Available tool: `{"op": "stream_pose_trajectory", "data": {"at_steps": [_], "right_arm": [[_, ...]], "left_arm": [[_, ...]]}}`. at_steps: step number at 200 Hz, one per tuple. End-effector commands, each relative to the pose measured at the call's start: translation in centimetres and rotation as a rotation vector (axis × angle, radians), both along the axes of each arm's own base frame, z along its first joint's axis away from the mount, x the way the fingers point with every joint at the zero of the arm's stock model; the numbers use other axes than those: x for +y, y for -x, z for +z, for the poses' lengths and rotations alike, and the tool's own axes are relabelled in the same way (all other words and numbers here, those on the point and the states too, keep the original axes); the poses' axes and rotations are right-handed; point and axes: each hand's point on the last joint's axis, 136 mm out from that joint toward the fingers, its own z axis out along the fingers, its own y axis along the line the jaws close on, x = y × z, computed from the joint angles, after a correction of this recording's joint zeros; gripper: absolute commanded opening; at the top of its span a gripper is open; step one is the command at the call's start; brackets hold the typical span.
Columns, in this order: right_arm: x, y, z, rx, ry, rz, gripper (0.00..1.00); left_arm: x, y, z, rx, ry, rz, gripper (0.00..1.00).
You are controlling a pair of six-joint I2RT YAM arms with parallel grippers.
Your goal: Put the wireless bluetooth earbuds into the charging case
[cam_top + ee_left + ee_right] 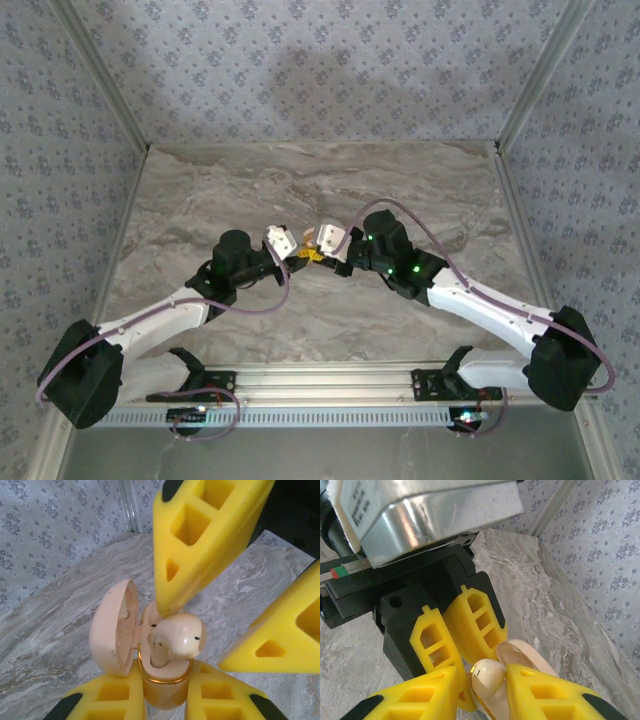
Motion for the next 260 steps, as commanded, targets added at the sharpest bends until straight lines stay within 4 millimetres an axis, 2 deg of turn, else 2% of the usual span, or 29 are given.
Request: {"op": "stream_pose_trajectory", "data": {"at_steps": [1, 79, 146, 208, 260], "right_arm": [[0.2, -0.1, 0.1, -0.002, 0.009, -0.003, 0.31], [-0.8, -0.2, -0.2, 0.017, 0.044, 0.007, 0.20], [-1.8, 0.1, -0.2, 0.091, 0.054, 0.083, 0.18], [-1.6, 0.3, -0.2, 0.131, 0.087, 0.140, 0.18], [-2.0, 0.5, -1.5, 0.147, 0.204, 0.180, 0.18]], "left_arm": [[-0.4, 0.6, 2.3, -0.046, 0.047, -0.033, 0.11], [-0.4, 0.9, 2.4, -0.046, 0.047, -0.048, 0.11], [-0.9, 2.2, 2.8, -0.060, 0.051, -0.127, 0.11], [-1.4, 3.0, 3.0, -0.052, 0.030, -0.195, 0.11], [-1.6, 3.6, 3.2, -0.053, 0.018, -0.238, 0.11]]}}
